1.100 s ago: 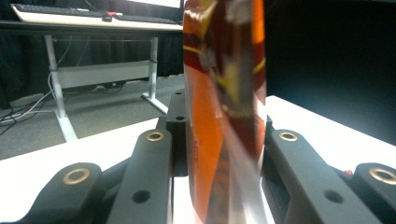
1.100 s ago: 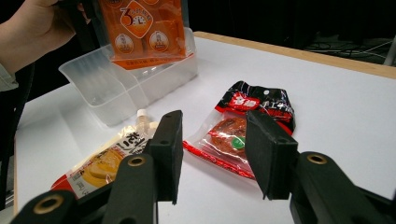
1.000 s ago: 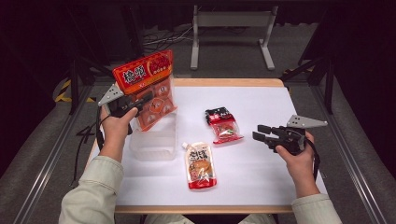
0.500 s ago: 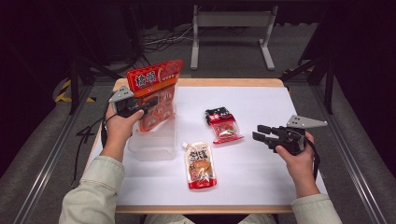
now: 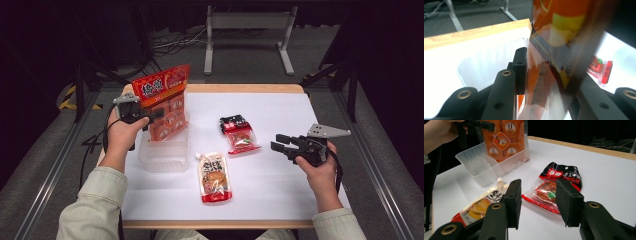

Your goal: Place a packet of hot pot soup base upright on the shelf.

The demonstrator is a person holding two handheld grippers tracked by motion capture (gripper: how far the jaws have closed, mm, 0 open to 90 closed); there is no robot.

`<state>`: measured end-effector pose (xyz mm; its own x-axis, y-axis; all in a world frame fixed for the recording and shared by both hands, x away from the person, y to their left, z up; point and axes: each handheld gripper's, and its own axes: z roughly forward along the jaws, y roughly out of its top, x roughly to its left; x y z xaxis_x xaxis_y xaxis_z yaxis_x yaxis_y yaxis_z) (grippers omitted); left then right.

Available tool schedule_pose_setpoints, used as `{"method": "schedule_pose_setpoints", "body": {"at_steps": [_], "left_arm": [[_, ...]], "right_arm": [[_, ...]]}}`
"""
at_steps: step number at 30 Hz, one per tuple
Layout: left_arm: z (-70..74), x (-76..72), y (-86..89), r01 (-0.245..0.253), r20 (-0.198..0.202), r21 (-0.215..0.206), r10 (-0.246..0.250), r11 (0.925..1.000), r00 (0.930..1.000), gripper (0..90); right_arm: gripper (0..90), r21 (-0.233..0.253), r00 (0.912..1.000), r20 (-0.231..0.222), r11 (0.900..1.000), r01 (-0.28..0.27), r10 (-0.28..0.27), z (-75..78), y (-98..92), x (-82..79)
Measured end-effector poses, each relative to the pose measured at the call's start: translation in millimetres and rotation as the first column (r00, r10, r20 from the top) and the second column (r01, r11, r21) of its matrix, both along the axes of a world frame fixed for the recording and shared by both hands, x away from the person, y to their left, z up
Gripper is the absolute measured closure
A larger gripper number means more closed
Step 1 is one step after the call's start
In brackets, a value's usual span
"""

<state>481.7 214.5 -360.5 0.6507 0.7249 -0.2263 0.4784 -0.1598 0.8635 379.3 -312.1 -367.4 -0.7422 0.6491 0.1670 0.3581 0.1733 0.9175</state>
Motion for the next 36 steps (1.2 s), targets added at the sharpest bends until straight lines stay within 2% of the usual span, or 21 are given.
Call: {"method": "schedule_pose_setpoints", "body": {"at_steps": [1, 5, 10, 14, 18, 20, 23, 25, 27, 28, 31, 36], "left_arm": [[-1.3, -0.2, 0.9, -0.005, -0.007, -0.012, 0.005, 0.9999, 1.0, 70.8], [-6.8, -0.7, 8.9, -0.003, -0.036, -0.013, 0.003, 0.9999, 0.9994, 70.7], [-15.7, -2.4, 19.1, -0.019, -0.059, -0.05, 0.016, 0.9986, 0.9981, 70.6], [-14.8, -2.5, 16.8, -0.036, -0.05, -0.029, 0.034, 0.999, 0.9981, 70.3], [-13.1, -3.4, 13.9, -0.058, -0.016, 0.006, 0.058, 0.9983, 0.9982, 68.0], [-12.2, -4.8, 13.0, -0.076, -0.004, 0.022, 0.077, 0.9968, 0.9971, 60.7], [-12.0, -6.2, 13.0, -0.101, 0.01, 0.022, 0.1, 0.9947, 0.9949, 42.2], [-11.8, -7.6, 14.3, -0.11, 0.033, 0.027, 0.109, 0.9936, 0.9935, 33.6], [-11.4, -9.1, 15.4, -0.111, 0.029, 0.013, 0.11, 0.9938, 0.9935, 24.9], [-11.3, -10.1, 15.5, -0.111, 0.041, 0.004, 0.111, 0.9938, 0.993, 20.8], [-9.7, -16.3, 15.6, -0.11, 0.077, -0.013, 0.111, 0.9939, 0.9909, 13.6], [-6.2, -28.7, 14.5, -0.08, 0.096, 0.016, 0.079, 0.9966, 0.9923, 8.1]], "right_arm": [[56.9, -0.002, 1.0, -0.001, 1.0, 0.0, 0.0, -0.1, 0.3, 0.2], [56.9, -0.006, 1.0, -0.002, 1.0, -0.003, 0.003, -0.4, 1.2, 0.2], [56.9, -0.006, 1.0, -0.003, 1.0, -0.004, 0.004, -0.4, 1.3, -0.2], [56.9, -0.008, 1.0, -0.004, 1.0, -0.006, 0.006, -0.3, 1.9, -0.5], [56.9, -0.008, 1.0, -0.005, 1.0, -0.005, 0.005, -0.2, 1.6, -0.4], [56.9, -0.01, 1.0, -0.007, 1.0, -0.005, 0.005, -0.6, 1.3, 0.0], [56.9, -0.011, 0.9999, -0.009, 1.0, -0.006, 0.006, -1.1, 1.1, 0.5], [56.9, -0.009, 0.9999, -0.011, 1.0, -0.005, 0.005, -1.4, 1.2, 0.6], [56.7, -0.011, 0.9999, -0.013, 1.0, -0.006, 0.005, -1.7, 1.3, -0.1], [56.7, -0.014, 0.9999, -0.014, 1.0, -0.004, 0.004, -1.9, 1.2, -0.5], [56.5, -0.011, 0.9999, -0.016, 1.0, -0.001, 0.0, -2.2, -0.4, -1.2], [56.1, -0.007, 0.9998, -0.019, 1.0, 0.008, -0.008, -3.5, -1.8, -0.2]]}}
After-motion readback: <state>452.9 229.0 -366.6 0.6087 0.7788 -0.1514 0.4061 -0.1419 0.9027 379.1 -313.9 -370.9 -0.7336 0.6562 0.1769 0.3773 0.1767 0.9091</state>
